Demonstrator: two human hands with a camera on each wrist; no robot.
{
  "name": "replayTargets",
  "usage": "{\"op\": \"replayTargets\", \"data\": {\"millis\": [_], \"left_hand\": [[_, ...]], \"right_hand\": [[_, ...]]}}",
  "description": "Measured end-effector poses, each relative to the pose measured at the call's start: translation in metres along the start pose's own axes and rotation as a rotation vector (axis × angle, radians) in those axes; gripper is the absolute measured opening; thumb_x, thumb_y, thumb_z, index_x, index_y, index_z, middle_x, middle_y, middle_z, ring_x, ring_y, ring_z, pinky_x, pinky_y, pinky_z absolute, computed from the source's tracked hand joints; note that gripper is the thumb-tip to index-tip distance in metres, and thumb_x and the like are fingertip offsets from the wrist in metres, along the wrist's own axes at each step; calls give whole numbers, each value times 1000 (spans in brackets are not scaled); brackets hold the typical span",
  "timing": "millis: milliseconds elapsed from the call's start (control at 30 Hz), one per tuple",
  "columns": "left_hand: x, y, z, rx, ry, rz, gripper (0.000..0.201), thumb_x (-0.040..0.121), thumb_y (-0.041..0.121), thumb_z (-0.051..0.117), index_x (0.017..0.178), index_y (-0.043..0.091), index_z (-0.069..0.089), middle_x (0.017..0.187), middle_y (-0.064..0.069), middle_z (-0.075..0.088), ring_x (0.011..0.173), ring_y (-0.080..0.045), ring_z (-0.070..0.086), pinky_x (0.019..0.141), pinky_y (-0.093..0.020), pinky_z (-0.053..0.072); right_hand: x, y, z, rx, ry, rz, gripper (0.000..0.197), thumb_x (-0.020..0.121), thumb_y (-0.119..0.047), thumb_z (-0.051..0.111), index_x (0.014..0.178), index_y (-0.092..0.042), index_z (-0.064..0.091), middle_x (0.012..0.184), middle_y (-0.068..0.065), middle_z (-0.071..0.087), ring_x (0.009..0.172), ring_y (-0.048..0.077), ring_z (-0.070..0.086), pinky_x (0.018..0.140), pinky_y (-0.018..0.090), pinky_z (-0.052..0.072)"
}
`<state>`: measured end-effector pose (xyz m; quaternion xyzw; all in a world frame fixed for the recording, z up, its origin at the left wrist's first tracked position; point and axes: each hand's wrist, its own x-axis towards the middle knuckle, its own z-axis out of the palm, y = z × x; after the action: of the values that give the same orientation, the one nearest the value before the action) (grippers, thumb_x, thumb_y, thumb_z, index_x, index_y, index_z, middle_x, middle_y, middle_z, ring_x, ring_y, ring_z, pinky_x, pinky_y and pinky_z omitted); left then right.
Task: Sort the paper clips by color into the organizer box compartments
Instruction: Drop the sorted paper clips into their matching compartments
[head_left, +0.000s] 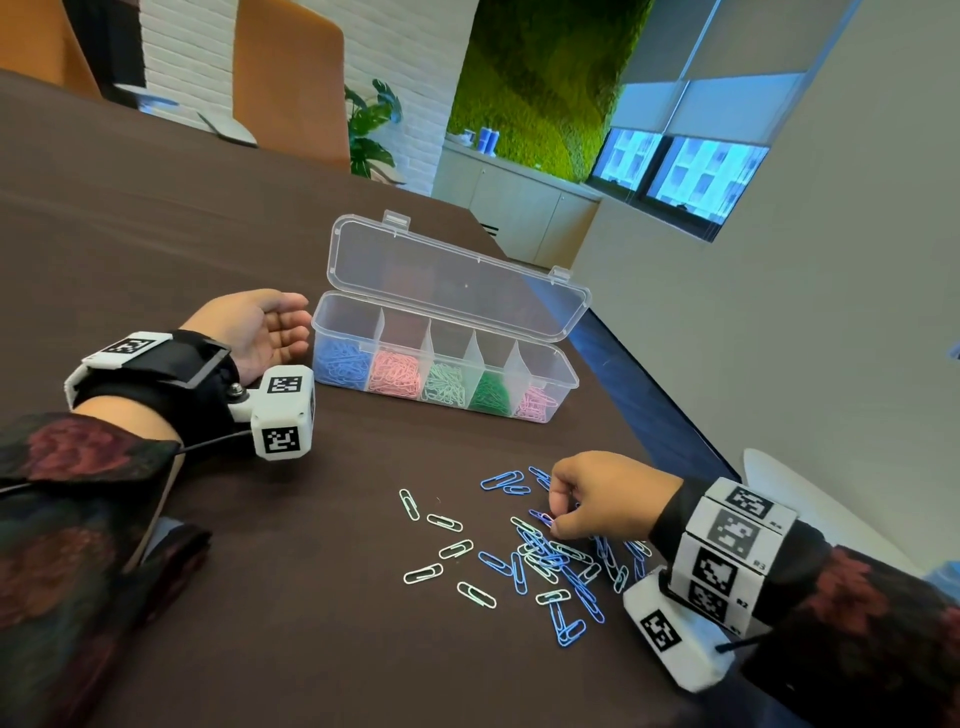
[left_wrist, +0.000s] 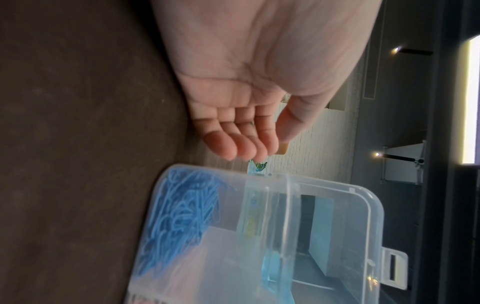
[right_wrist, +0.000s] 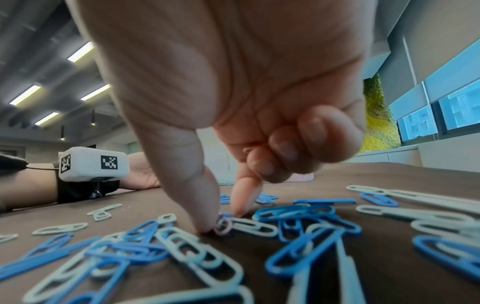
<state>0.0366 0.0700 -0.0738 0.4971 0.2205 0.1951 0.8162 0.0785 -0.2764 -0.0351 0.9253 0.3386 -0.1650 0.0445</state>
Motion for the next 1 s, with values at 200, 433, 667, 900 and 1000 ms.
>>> {"op": "replayTargets", "data": {"millis": [200,433,667,900,1000], "left_hand": [[2,0,-1,13,0,-6,17,95,15,44,85,12,57,62,2,56,52,-8,53,47,-15,49],[2,-1,-3,13,3,-7,16,95,16,45,86,12,57,58,3,58,52,-8,54,48,-16,49],[4,-1,-3,2,-1,3,16,95,15,44,86,12,56,51,5,59,47,-7,54,47,-15,49],[4,-1,-3,-2,-3,5,15,95,15,45,86,12,56,55,4,59,49,-8,54,48,-15,50],[3,-1,-2,-5,1,0,14,95,15,46,86,12,56,58,3,58,53,-9,53,48,-15,49]], "right_hand": [[1,1,2,21,-13,12,25,85,-21,64,66,-25,48,68,-9,51,60,4,45,52,14,33],[-2,1,1,55,-36,33,22,90,-20,54,69,-21,46,71,-7,50,63,7,45,58,18,37],[2,1,-4,86,71,-2,21,88,-15,56,71,-21,46,74,-8,50,69,10,47,52,12,34],[3,5,-8,283,45,-6,22,85,-2,54,91,-24,51,72,-5,57,61,6,51,57,14,40],[4,7,-12,277,3,-6,24,87,-4,53,101,-23,50,79,-4,59,67,9,53,61,16,42]]}}
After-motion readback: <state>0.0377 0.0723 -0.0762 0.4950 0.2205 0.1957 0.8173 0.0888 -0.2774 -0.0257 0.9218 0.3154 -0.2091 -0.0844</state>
